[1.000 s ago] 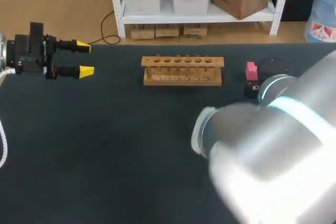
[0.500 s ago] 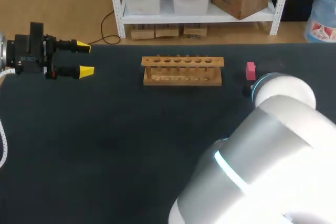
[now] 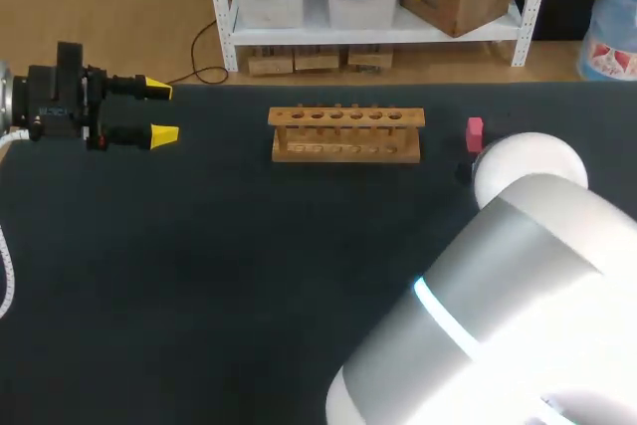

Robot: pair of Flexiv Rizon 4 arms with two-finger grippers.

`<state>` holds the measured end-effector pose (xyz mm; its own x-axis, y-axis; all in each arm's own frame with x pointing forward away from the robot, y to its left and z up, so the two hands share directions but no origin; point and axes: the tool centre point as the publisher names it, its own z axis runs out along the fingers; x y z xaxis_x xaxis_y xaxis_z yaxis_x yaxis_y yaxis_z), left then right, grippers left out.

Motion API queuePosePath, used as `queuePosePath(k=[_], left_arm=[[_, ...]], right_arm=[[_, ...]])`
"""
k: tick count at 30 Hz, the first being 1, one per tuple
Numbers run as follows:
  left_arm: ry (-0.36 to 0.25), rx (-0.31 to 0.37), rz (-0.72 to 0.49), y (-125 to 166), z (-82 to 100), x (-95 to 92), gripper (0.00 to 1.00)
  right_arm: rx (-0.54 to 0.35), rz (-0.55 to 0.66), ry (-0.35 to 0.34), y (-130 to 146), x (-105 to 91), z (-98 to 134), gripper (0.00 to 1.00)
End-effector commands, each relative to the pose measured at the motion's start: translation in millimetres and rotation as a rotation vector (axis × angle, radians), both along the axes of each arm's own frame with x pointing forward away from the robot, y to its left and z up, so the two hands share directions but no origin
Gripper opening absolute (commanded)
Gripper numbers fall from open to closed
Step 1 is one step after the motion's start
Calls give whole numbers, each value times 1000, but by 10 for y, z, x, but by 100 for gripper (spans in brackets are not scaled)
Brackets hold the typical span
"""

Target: Grasp the test tube, adjust it, and insert it.

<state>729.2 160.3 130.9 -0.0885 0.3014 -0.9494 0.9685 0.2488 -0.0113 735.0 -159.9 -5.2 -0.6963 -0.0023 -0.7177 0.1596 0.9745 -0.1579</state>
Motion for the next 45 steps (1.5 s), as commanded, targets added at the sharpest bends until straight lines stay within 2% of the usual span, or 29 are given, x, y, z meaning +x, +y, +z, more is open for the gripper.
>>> queuePosePath(k=[1, 4, 5, 6, 7, 11, 15, 24, 26, 28, 30, 45], left_arm=[[-5, -4, 1, 7, -12, -8, 100], [-5, -4, 1, 7, -12, -8, 100], [-5, -4, 1, 7, -12, -8, 100], [-5, -4, 1, 7, -12, -8, 100], [-5, -4, 1, 7, -12, -8, 100], [-5, -4, 1, 7, -12, -8, 100], [-5, -4, 1, 7, -12, -8, 100], [-5, -4, 1, 7, -12, -8, 100], [-5, -4, 1, 7, -12, -8, 100], [-5, -4, 1, 7, -12, -8, 100], [-5, -4, 1, 7, -12, -8, 100], [-5, -4, 1, 7, -12, -8, 100]], right_arm=[[28, 18, 15, -53, 27, -15, 90], [36, 19, 22, -70, 30, -34, 80], [39, 18, 25, -76, 30, -39, 69], [41, 19, 26, -82, 28, -42, 54], [40, 19, 27, -88, 27, -47, 51], [41, 18, 33, -105, 19, -58, 47], [42, 23, 40, -104, 7, -78, 39], [48, 36, 53, -83, -4, -103, 33], [53, 39, 56, -82, -5, -106, 25], [59, 41, 57, -77, -9, -105, 23], [62, 43, 58, -67, -17, -98, 0], [80, 63, 48, -24, -55, 37, 0]])
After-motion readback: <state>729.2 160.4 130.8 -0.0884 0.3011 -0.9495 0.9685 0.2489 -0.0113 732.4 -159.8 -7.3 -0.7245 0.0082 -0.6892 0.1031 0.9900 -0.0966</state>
